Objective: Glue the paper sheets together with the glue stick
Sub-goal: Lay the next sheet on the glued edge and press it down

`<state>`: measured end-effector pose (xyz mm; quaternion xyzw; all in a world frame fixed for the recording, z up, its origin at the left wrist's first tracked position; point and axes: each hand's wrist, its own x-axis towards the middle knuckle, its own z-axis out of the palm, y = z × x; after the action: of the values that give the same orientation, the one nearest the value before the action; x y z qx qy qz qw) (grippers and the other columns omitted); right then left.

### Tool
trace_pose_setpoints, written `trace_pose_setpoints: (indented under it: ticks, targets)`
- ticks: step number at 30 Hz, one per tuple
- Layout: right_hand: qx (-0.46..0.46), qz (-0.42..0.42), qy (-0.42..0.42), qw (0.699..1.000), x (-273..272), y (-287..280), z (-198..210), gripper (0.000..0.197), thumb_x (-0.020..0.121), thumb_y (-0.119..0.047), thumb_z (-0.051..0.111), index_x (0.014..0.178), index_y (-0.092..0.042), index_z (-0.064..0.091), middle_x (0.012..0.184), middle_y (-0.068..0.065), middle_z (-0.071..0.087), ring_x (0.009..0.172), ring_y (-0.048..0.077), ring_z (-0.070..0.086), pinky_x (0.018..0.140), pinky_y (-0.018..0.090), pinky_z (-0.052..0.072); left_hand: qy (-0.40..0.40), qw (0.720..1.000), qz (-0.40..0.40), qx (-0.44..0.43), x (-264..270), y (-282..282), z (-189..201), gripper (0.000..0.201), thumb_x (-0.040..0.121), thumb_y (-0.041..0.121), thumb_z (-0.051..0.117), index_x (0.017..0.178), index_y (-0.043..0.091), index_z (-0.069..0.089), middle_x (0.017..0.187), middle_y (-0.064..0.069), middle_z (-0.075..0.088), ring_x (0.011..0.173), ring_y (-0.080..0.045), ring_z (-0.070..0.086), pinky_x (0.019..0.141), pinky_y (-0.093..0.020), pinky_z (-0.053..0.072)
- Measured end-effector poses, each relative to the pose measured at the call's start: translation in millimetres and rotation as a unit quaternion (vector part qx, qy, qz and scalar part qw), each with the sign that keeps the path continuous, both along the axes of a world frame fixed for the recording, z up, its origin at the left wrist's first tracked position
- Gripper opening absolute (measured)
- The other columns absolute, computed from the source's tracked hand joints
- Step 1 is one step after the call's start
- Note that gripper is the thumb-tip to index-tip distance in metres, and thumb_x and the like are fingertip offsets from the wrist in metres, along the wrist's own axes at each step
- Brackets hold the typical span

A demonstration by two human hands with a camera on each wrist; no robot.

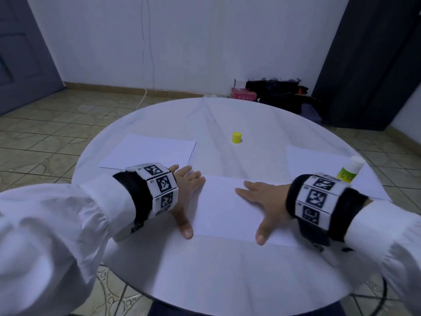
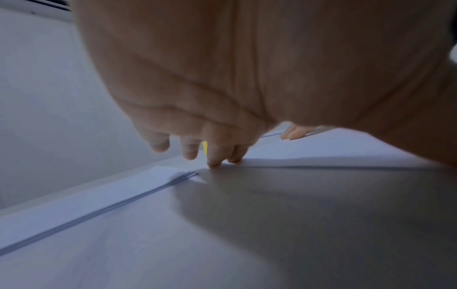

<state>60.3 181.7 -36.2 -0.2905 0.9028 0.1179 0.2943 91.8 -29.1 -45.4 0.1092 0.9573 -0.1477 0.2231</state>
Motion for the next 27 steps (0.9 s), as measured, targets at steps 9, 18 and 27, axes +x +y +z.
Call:
trace_pose_setpoints:
  ticks: [9, 18, 27]
  targets:
    - [0.053, -0.079, -0.01, 0.995, -6.1, 63.2, 2.9, 0.137, 0.062, -0.048, 0.083, 0.149, -0.02, -0.019, 0.156, -0.003, -0.023, 0.146, 0.013, -0.01, 0.119, 0.036, 0.003, -0.003, 1.0, 0.004, -0.021, -1.4, 1.5, -0.6, 0.138, 0.055, 0.071, 0.076, 0.153, 0.018, -0.006, 0.16, 0.004, -0.005, 0.147, -0.02, -0.012, 0.119, -0.04, -0.007]
    - [0.071, -0.06, 0.034, 0.995, -11.7, 56.1, 1.8, 0.14, 0.057, -0.052, 0.084, 0.15, -0.015, -0.014, 0.158, 0.001, -0.003, 0.146, 0.019, 0.0, 0.119, 0.039, 0.011, 0.009, 0.999, 0.014, -0.03, -5.7, 5.8, 0.6, 0.139, 0.049, 0.077, 0.074, 0.153, 0.02, 0.001, 0.158, 0.004, 0.009, 0.147, -0.022, -0.006, 0.119, -0.041, -0.005]
    - [0.002, -0.08, 0.03, 0.996, -16.6, 61.9, -1.2, 0.151, 0.047, -0.051, 0.089, 0.148, -0.02, -0.02, 0.156, -0.002, 0.011, 0.145, 0.017, 0.009, 0.118, 0.04, 0.016, 0.003, 0.988, 0.106, 0.116, -10.1, 10.9, 13.9, 0.15, 0.034, 0.093, 0.055, 0.152, 0.025, -0.008, 0.151, 0.003, 0.032, 0.143, -0.021, 0.022, 0.118, -0.039, 0.013]
